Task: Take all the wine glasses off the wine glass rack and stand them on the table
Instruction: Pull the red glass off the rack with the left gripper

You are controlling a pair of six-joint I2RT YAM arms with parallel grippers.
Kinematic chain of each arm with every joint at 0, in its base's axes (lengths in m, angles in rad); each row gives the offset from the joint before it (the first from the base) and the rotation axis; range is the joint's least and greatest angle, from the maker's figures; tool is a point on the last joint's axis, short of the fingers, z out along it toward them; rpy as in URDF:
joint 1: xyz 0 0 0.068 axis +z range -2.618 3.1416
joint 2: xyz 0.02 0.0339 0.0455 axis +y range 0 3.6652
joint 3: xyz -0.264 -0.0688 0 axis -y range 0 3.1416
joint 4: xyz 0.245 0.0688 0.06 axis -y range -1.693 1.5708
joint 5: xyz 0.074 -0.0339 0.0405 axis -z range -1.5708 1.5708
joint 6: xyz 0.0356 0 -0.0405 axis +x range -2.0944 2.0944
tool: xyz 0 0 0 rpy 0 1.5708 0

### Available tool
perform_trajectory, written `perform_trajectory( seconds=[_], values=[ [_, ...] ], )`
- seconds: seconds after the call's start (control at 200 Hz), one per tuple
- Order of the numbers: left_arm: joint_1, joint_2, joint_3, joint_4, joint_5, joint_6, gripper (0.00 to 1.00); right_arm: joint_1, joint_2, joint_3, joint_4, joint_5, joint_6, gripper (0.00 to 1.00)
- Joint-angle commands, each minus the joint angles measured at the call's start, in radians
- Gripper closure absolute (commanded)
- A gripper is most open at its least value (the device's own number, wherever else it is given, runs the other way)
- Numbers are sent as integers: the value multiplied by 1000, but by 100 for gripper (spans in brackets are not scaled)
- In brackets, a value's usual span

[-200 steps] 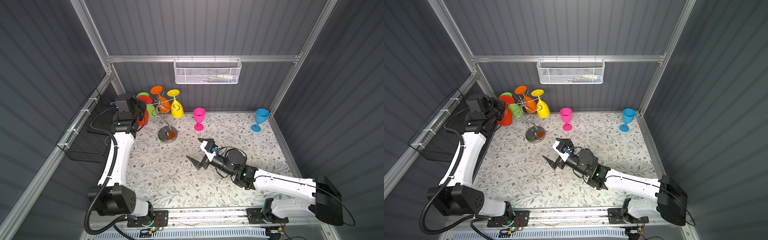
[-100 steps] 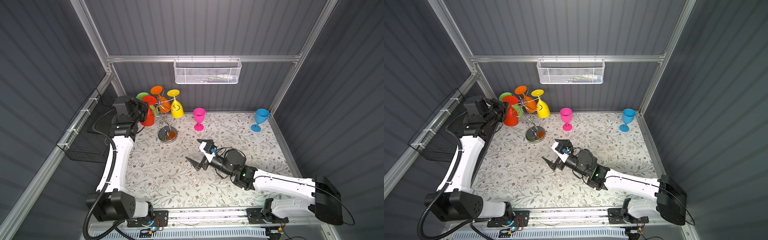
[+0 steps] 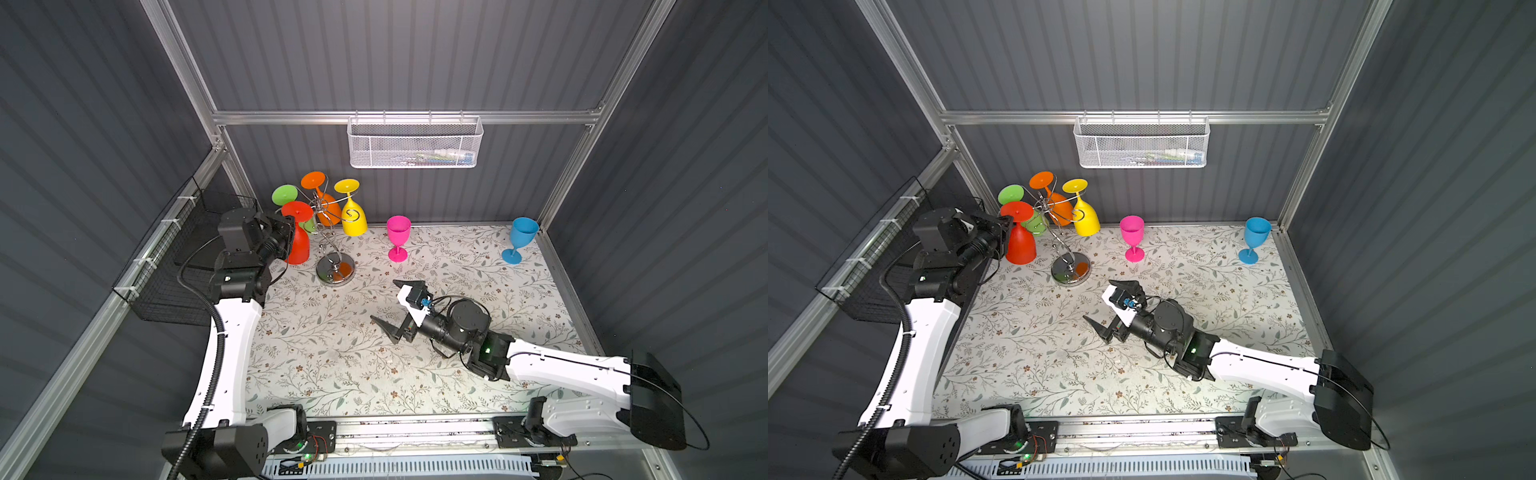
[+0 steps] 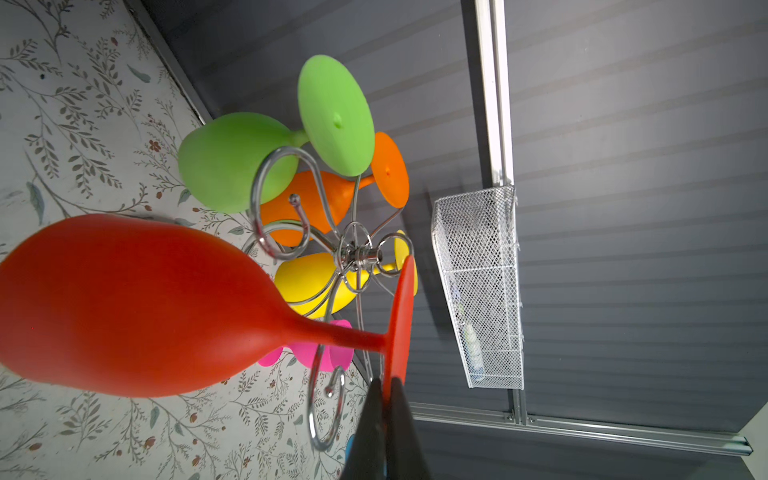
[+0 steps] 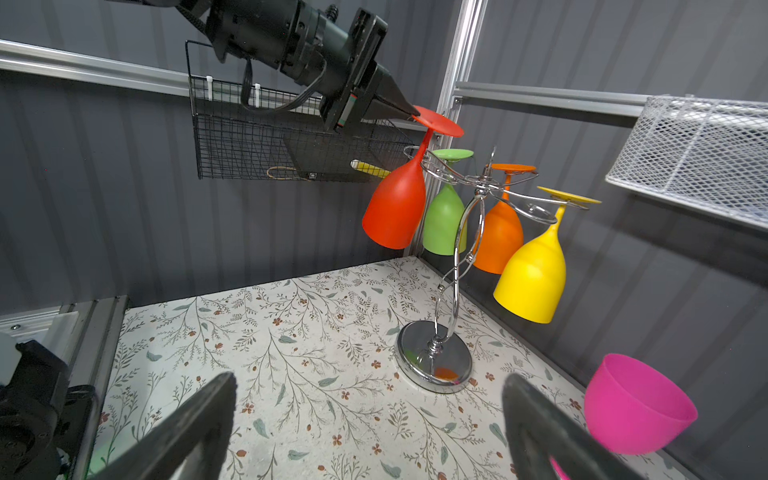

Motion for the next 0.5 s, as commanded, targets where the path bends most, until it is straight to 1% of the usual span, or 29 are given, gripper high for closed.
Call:
perform_trajectory(
  seconds=[0.0, 0.185, 0.37, 0.395, 0.495],
  values=[
    [8, -55, -40, -24, 18, -6, 100, 5, -10, 21, -6, 16, 25, 1],
    [7, -152, -111, -56, 62, 5, 100, 4, -12, 41, -73, 61, 66, 1],
    [7, -246, -192, -92, 167, 28, 100, -7, -45, 57, -168, 94, 131, 1],
    [7, -257, -203, -93, 210, 36, 100, -13, -54, 61, -187, 98, 144, 1],
    [7, -294, -246, -109, 289, 65, 100, -46, -75, 85, -281, 107, 219, 1]
  ],
)
